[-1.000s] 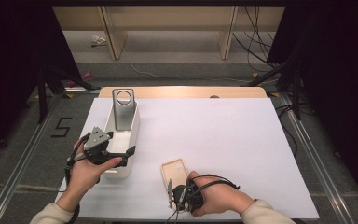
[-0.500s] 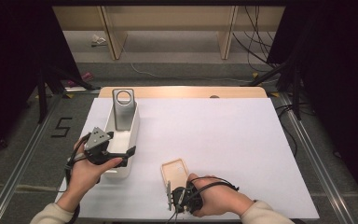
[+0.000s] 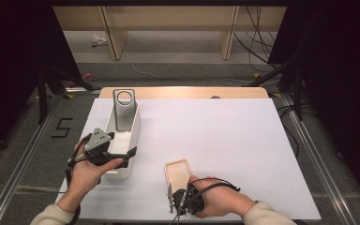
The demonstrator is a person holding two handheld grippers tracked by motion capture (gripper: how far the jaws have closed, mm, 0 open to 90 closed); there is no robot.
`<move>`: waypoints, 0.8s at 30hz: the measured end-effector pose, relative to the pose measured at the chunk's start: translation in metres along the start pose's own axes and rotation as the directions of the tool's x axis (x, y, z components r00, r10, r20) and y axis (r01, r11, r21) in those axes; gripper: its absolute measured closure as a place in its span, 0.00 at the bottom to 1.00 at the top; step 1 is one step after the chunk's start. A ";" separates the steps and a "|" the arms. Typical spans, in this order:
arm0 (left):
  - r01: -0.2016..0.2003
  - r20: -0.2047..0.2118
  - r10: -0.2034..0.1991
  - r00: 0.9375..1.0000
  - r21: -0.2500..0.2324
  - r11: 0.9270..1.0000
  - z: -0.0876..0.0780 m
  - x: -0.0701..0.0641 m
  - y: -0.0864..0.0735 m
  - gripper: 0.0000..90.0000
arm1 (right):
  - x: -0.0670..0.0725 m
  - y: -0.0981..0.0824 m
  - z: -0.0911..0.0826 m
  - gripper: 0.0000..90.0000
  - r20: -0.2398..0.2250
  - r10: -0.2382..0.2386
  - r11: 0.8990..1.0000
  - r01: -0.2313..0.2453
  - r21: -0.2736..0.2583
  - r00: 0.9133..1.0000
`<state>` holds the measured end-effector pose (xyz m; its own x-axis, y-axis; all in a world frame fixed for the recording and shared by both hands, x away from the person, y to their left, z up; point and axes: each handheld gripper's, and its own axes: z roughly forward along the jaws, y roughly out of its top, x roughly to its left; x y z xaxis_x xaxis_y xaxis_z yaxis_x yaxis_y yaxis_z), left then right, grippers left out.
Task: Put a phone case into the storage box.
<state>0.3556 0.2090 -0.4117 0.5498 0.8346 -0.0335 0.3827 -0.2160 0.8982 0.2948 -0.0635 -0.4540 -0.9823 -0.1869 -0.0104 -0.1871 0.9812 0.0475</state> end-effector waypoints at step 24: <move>0.012 -0.006 -0.012 1.000 -0.008 1.000 -0.001 0.002 0.000 0.03 | -0.005 -0.022 -0.025 0.98 0.079 0.061 0.982 -0.045 -0.184 0.995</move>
<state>0.3555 0.2109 -0.4109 0.5409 0.8400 -0.0419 0.3832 -0.2018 0.9013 0.3041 -0.0852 -0.4304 -0.9887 -0.1225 -0.0866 -0.1396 0.9628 0.2312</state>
